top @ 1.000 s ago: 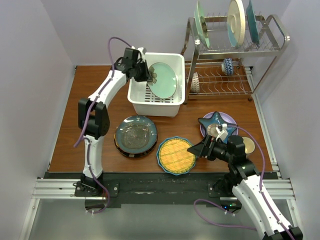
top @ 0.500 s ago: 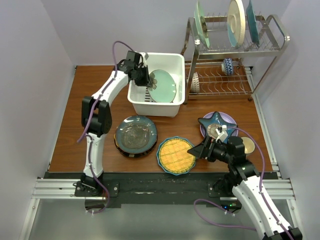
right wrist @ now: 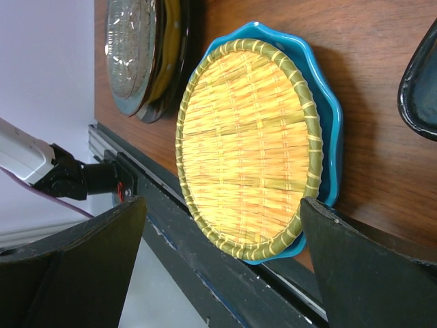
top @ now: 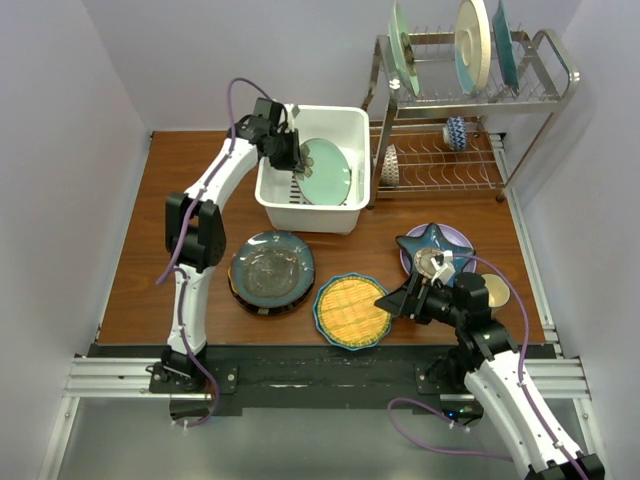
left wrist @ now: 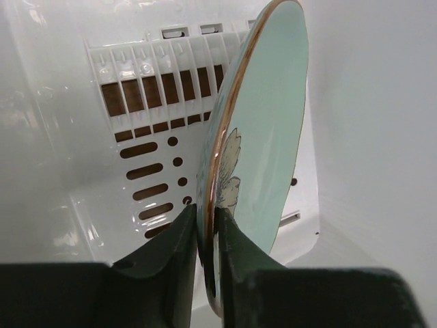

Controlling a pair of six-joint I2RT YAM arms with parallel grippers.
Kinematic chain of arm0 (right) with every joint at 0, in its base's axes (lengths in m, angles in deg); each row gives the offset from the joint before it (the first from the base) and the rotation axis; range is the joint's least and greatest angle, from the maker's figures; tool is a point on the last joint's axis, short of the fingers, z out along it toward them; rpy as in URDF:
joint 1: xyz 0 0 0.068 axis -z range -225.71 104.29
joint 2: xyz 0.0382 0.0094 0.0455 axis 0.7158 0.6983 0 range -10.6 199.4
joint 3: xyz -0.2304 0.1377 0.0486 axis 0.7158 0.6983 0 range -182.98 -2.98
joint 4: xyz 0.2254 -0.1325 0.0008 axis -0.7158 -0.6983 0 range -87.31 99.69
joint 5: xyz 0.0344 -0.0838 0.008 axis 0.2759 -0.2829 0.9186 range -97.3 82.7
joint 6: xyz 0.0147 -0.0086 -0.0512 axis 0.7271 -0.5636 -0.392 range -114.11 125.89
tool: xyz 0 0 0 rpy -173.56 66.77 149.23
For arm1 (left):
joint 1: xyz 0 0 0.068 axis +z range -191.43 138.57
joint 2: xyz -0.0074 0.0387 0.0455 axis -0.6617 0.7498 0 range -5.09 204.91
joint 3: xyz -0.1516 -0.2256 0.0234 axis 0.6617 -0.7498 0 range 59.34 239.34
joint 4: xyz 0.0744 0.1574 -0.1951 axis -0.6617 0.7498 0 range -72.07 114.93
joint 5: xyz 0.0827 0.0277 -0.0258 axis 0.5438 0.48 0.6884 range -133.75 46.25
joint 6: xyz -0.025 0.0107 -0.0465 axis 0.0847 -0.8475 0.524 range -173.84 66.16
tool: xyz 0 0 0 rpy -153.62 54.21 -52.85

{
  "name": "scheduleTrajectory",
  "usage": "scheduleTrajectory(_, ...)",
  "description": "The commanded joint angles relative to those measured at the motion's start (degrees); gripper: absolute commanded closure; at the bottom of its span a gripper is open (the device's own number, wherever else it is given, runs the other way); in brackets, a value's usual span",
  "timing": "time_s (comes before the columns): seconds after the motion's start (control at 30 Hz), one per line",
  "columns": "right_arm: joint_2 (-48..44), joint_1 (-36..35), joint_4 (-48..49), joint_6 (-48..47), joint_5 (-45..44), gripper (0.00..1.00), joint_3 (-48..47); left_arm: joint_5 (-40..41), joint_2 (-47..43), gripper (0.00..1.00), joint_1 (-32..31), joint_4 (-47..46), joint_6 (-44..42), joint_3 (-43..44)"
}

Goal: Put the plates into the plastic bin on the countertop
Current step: Place the plate in the plastic bin, then pick up the plate at the center of the board.

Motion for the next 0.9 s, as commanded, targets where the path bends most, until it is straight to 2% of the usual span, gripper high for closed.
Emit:
scheduleTrajectory(0.0,0.6,0.0,1.7,0.8,1.2,0.01,0.3,4.6,-0.6,0.73,0.4,0.0,-3.3,3.5)
scheduleTrajectory(0.13,1.1,0.0,2.4,0.8,1.3,0.01,0.5,6.5,-0.8,0.53,0.3,0.6,-3.9,3.4)
scheduleTrajectory(0.23,1.3,0.0,3.6,1.5,1.9,0.01,1.0,6.2,-0.3,0.45,0.3,0.7,-4.0,3.4)
scheduleTrajectory(0.43,1.6,0.1,4.7,2.3,2.4,0.01,1.5,8.9,0.0,0.36,-0.6,1.5,-4.9,3.7)
scheduleTrajectory(0.67,2.1,0.0,5.0,2.2,2.5,0.01,1.2,9.0,-0.9,0.31,-1.1,1.0,-5.4,3.5)
scheduleTrajectory(0.87,2.9,0.1,5.6,2.3,2.5,0.01,1.0,5.0,-3.6,0.3,-1.4,-1.6,-5.0,1.6)
